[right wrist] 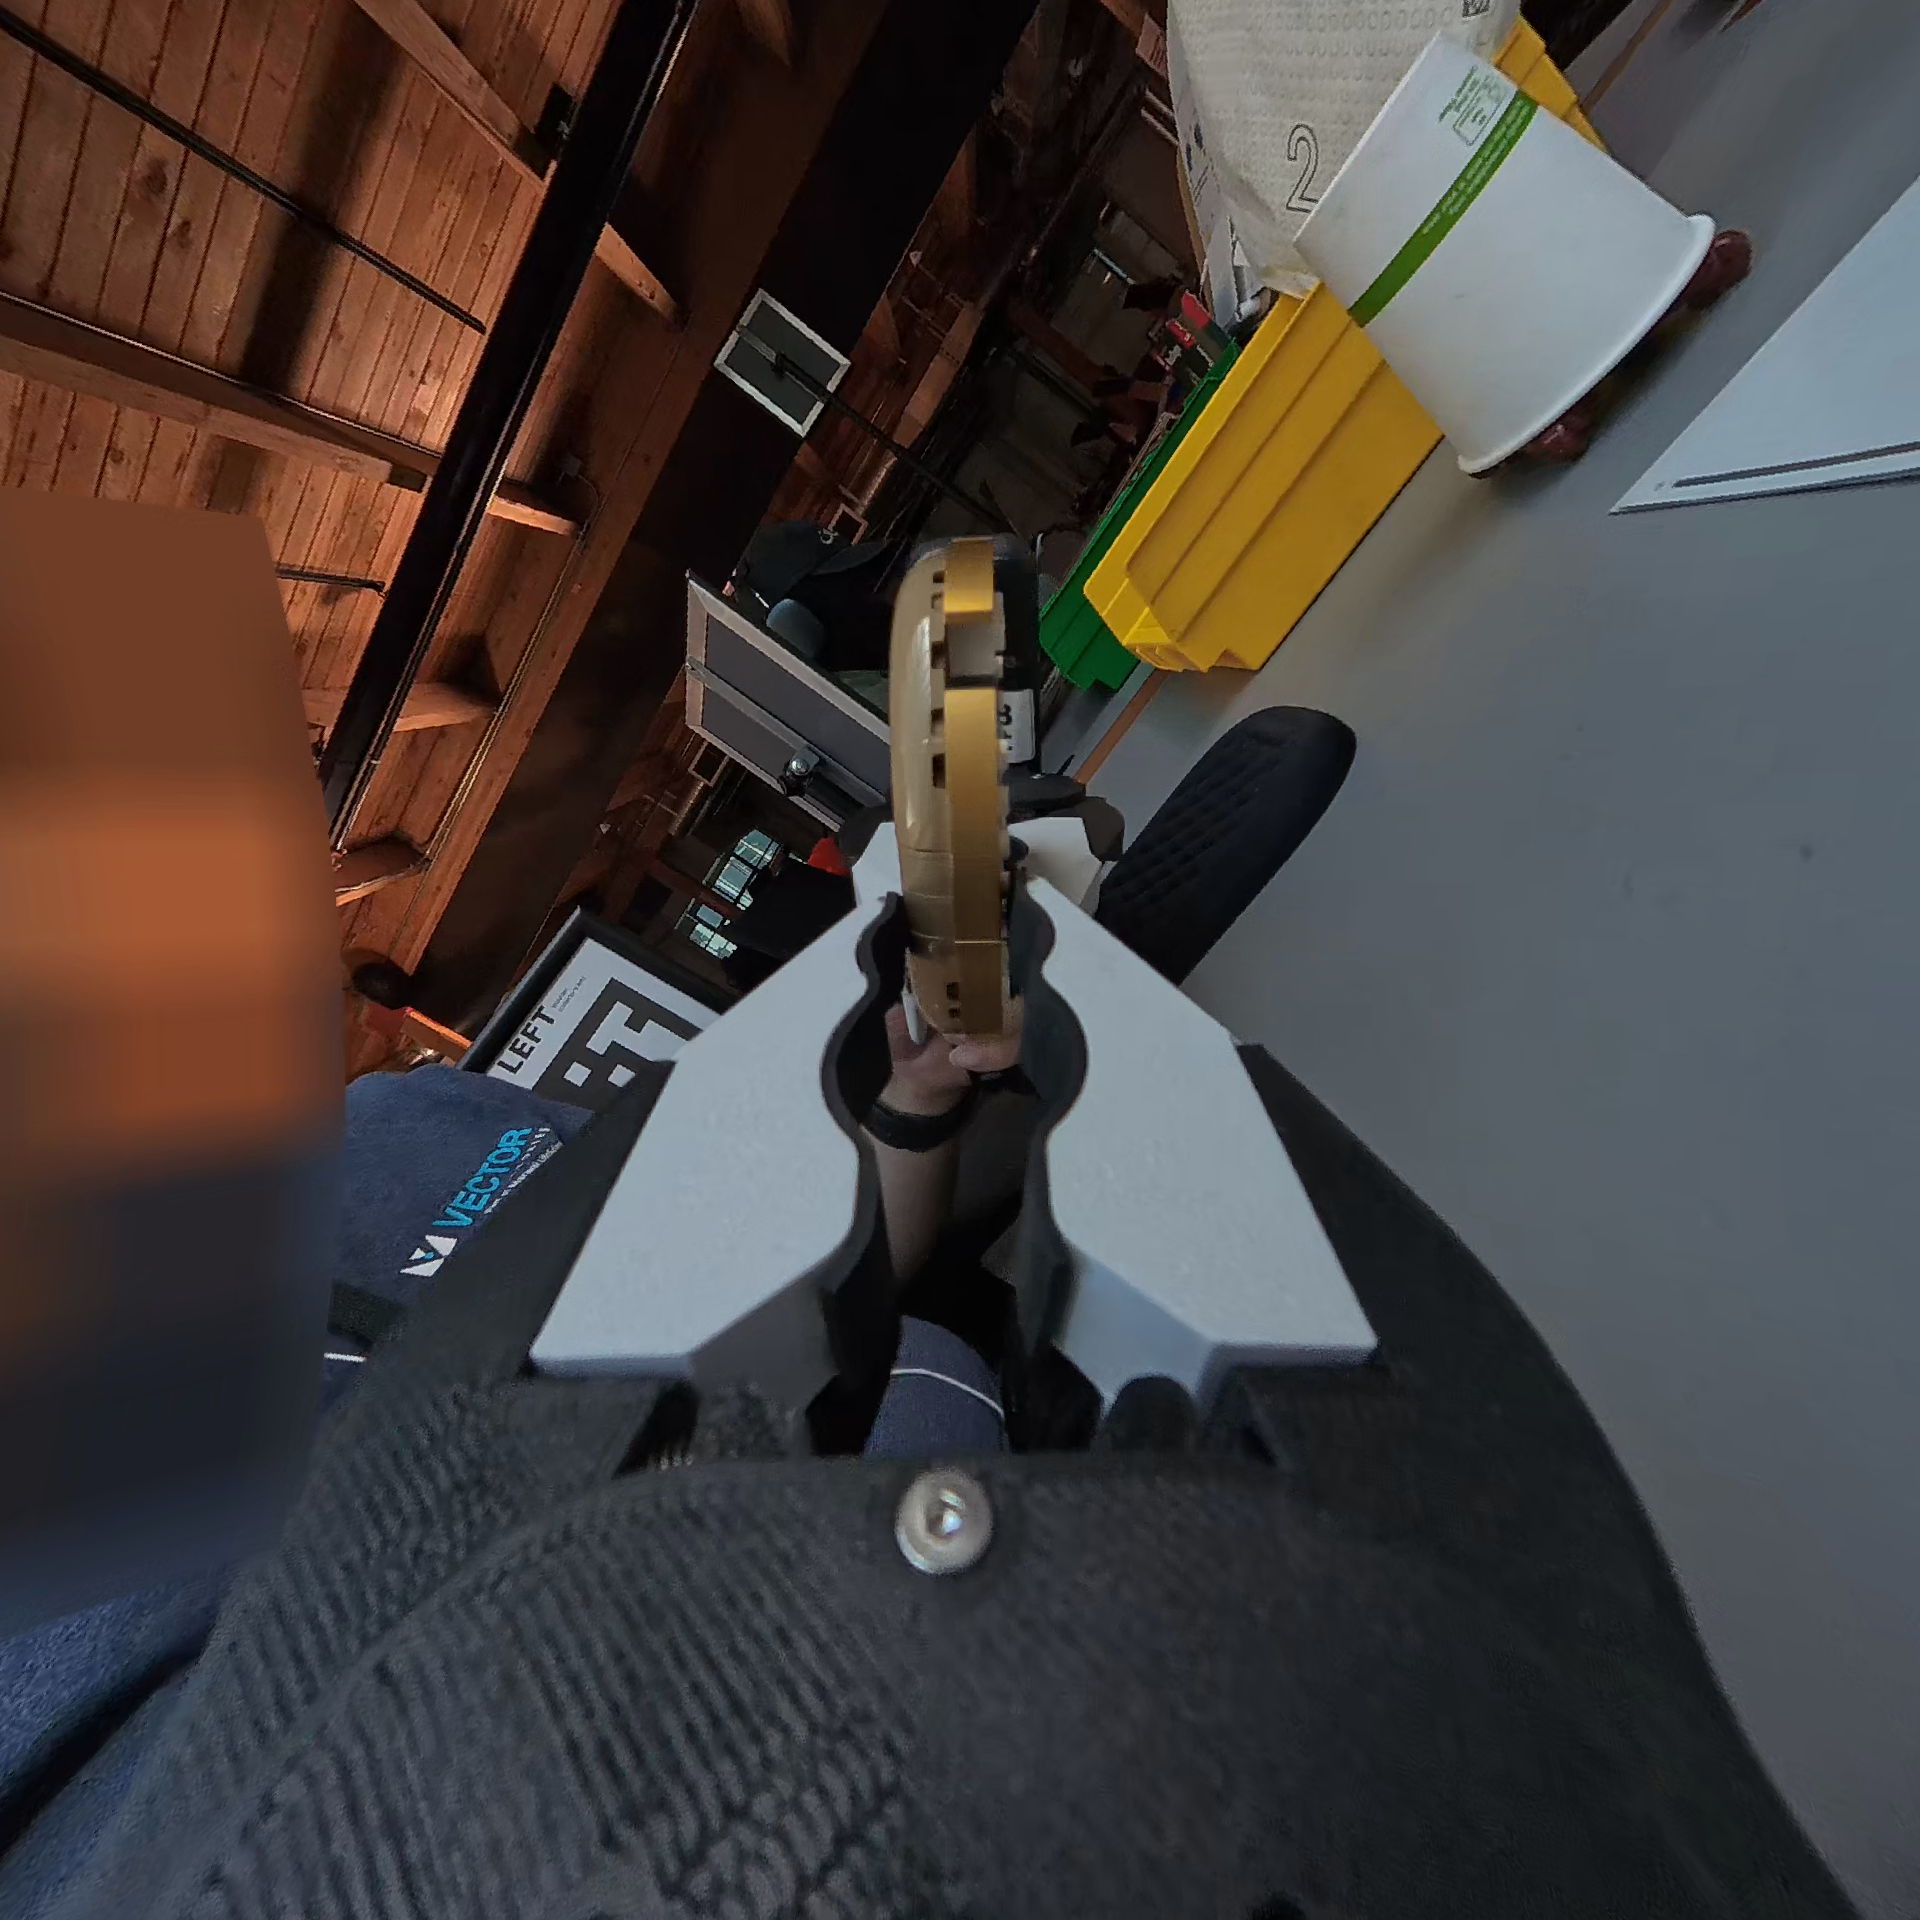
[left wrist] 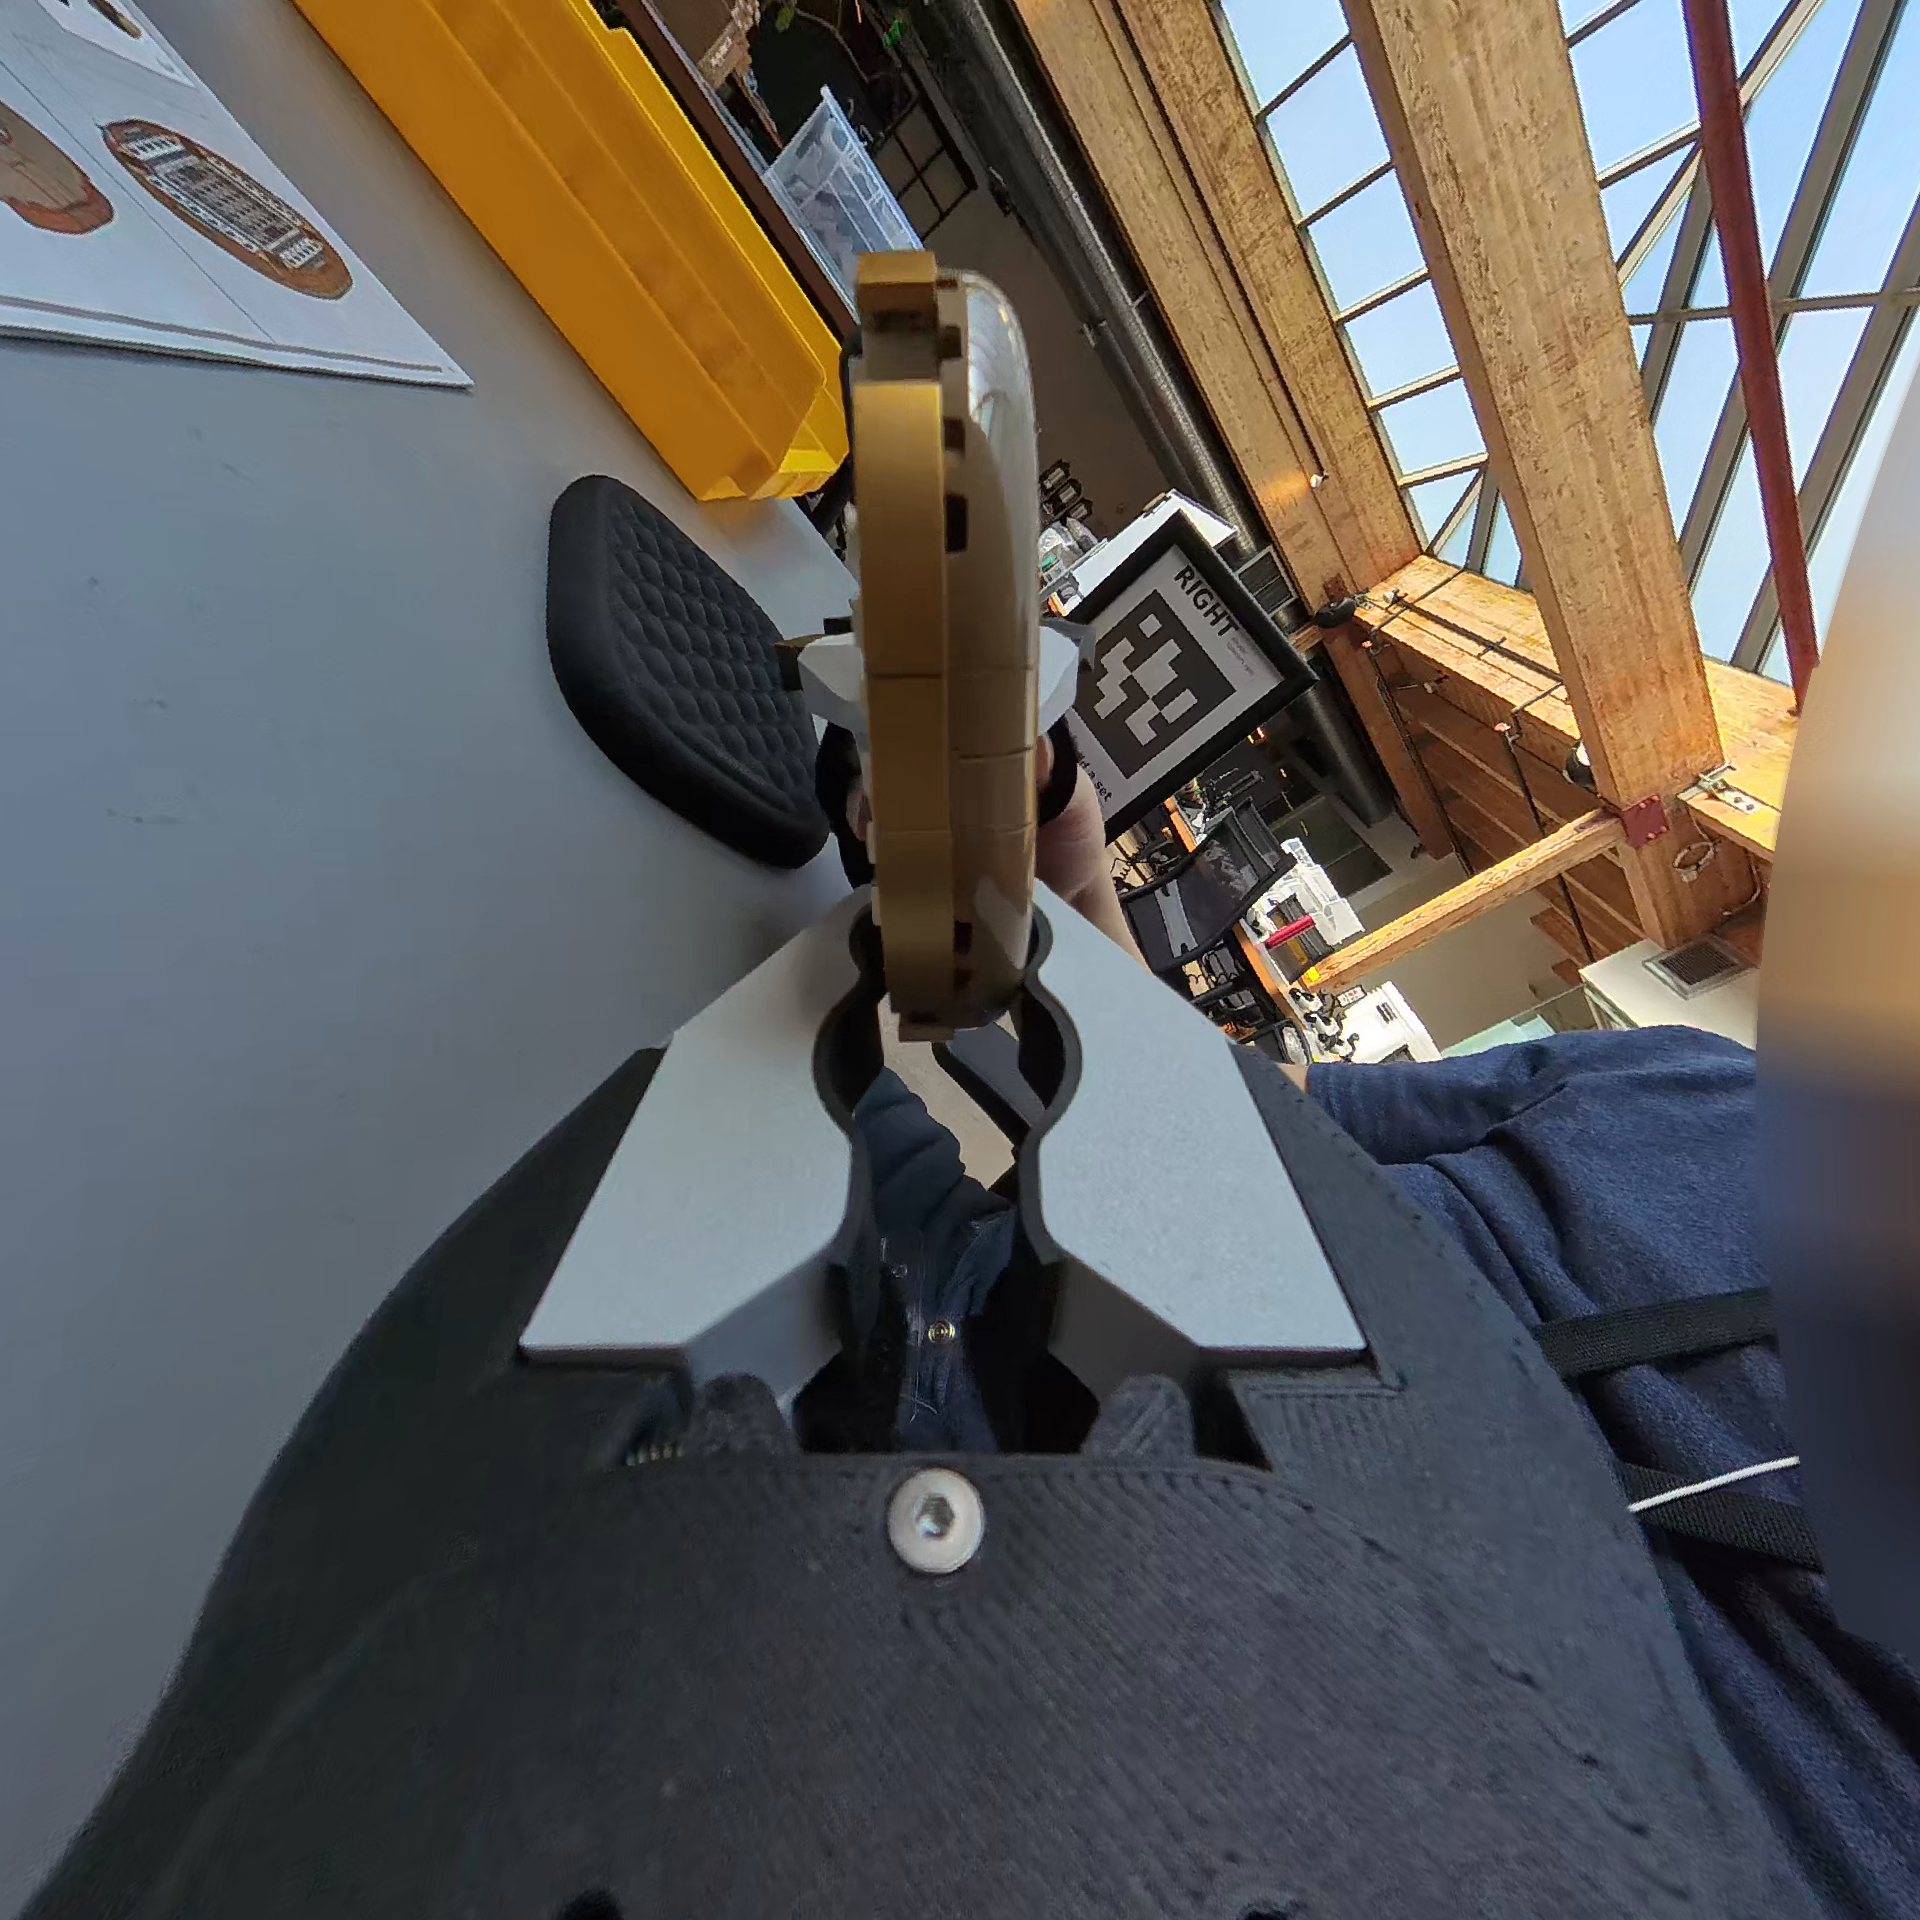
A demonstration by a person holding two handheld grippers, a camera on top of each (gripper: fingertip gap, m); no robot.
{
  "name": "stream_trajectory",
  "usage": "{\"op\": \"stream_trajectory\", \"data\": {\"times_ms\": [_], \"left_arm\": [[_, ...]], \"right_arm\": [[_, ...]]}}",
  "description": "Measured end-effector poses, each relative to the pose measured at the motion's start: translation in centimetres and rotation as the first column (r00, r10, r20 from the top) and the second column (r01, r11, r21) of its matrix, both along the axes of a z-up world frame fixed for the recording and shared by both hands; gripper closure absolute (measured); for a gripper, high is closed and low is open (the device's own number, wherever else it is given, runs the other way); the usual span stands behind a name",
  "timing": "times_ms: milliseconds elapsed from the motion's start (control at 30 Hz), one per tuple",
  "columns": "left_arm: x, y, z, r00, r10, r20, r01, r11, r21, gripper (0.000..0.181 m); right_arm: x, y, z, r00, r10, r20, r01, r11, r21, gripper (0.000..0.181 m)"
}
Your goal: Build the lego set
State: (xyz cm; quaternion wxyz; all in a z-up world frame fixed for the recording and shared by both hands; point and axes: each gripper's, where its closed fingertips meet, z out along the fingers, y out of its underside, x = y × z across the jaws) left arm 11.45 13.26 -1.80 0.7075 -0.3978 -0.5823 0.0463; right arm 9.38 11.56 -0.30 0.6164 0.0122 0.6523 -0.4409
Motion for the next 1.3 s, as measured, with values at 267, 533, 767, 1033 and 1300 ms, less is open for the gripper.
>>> {"op": "stream_trajectory", "data": {"times_ms": [267, 533, 767, 1033, 1300], "left_arm": [[0.4, -0.2, -0.3, 1.0, 0.008, 0.014, -0.009, 0.998, 0.054, 0.161], [0.3, 0.1, -1.0, 0.999, -0.009, 0.052, 0.004, 0.996, 0.094, 0.161], [0.2, -0.1, -1.3, 0.998, 0.002, 0.068, -0.008, 0.997, 0.082, 0.161], [0.1, -0.4, -1.6, 0.997, 0.014, 0.077, -0.021, 0.995, 0.094, 0.161], [0.2, -1.2, -1.3, 0.997, 0.054, 0.061, -0.06, 0.994, 0.096, 0.161]], "right_arm": [[-0.5, 0.1, -0.2, 0.998, -0.056, 0.033, 0.057, 0.998, -0.027, 0.152], [0.2, 0.2, -1.1, 0.996, -0.019, 0.082, 0.017, 0.999, 0.029, 0.156], [0.5, -0.3, -1.7, 0.994, -0.022, 0.111, 0.012, 0.996, 0.091, 0.162], [0.6, -0.5, -2.1, 0.998, -0.024, 0.066, 0.018, 0.996, 0.091, 0.162], [0.6, -1.3, -1.6, 0.986, -0.068, 0.155, 0.061, 0.997, 0.05, 0.162]]}}
